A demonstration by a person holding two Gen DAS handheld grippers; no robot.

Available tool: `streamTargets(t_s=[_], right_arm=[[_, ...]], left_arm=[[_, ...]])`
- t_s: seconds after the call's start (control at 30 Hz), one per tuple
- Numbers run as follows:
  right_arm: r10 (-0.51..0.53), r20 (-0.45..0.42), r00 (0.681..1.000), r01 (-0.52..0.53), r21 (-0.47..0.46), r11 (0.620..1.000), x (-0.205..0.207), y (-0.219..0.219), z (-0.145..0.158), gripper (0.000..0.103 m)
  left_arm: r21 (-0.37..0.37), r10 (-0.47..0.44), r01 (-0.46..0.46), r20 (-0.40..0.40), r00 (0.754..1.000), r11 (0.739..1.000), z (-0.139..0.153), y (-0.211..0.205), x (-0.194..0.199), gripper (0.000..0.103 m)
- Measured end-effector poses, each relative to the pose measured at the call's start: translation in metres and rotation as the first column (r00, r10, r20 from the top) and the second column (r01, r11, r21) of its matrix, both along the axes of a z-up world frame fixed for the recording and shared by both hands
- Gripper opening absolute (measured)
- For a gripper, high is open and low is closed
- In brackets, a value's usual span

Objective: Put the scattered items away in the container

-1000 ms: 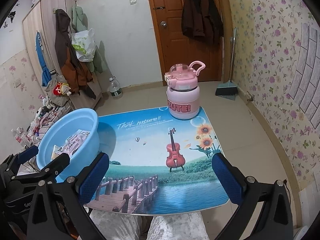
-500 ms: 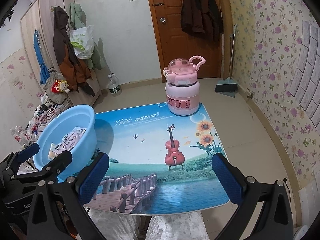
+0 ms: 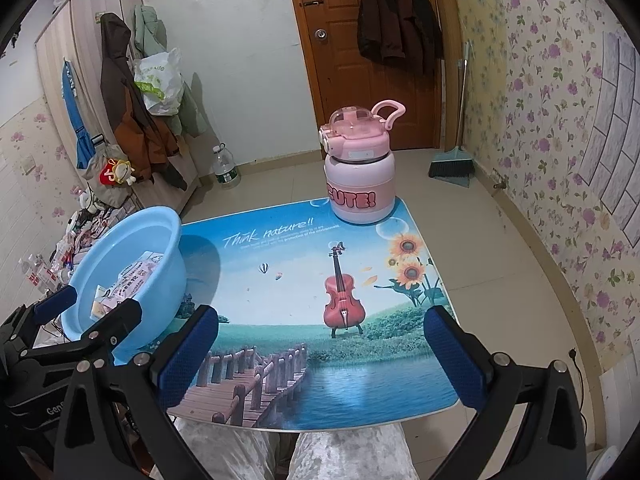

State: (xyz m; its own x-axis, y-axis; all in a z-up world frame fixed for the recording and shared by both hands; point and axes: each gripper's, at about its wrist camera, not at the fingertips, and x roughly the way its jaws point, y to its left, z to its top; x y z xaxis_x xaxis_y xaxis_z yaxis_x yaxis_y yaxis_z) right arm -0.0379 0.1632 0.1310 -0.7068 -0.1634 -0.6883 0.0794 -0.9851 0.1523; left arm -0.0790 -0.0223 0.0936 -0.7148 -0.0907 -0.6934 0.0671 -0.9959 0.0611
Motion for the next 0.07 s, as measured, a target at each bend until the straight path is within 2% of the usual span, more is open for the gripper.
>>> streamTargets(t_s=[0.07], right_arm=[[-0.001,0.001,1.000,0.001,-0.001,1.000,-0.0003,0.0006,-0.0007,0.103]], left_arm=[[-0.001,0.002,-0.002,0.000,1.000,1.000,-0.0004,0.0002,-0.0002,0.103]])
